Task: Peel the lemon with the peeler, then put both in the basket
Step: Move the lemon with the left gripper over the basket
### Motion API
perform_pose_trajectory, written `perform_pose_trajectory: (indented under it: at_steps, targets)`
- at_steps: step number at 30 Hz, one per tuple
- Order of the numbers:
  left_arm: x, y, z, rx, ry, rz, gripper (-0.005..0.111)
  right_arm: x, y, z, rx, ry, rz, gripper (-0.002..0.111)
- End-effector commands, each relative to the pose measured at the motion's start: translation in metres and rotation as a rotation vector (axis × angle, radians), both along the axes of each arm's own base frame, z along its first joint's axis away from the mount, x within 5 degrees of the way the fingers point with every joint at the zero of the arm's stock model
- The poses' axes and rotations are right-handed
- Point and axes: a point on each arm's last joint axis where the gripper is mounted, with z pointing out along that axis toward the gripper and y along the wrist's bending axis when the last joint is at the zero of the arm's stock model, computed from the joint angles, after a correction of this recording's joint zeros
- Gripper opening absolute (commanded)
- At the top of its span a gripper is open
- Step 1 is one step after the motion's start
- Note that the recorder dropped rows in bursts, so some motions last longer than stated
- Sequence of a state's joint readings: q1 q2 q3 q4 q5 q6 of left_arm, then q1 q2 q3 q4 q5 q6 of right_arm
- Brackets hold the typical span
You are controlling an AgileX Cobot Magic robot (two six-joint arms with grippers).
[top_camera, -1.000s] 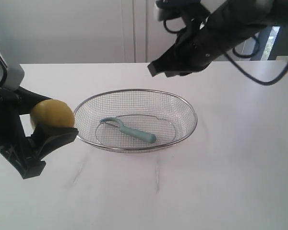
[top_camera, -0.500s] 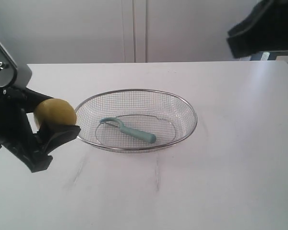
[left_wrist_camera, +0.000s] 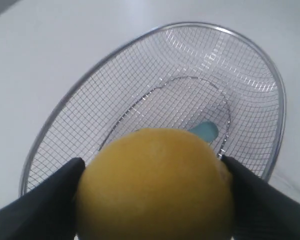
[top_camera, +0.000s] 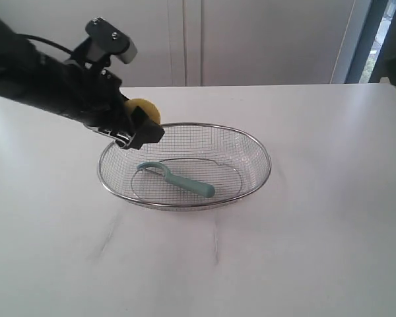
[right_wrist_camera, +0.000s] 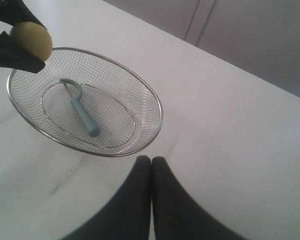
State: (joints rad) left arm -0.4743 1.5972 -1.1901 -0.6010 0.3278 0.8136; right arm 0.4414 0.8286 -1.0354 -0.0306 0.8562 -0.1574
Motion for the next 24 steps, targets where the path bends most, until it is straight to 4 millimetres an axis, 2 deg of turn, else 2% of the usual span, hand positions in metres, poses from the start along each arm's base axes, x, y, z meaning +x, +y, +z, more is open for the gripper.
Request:
perform_pose_trajectory:
  at_steps: [1, 6, 11, 24]
  targets:
    - [0.034, -0.005, -0.022, 0.156, 0.169, 0.046, 0.0, 0.005, 0.0, -0.009, -0.007, -0.044, -0.011, 0.0]
    - [0.059, -0.004, -0.046, 0.339, 0.287, 0.123, 0.0, 0.008, 0.001, -0.018, -0.007, -0.046, -0.009, 0.0]
    - [0.072, -0.011, -0.064, 0.337, 0.315, 0.13, 0.0, 0.009, 0.002, -0.021, -0.008, -0.049, -0.008, 0.0]
    - [0.077, -0.017, -0.094, 0.338, 0.399, 0.13, 0.0, 0.009, 0.001, -0.021, -0.012, -0.05, -0.013, 0.0]
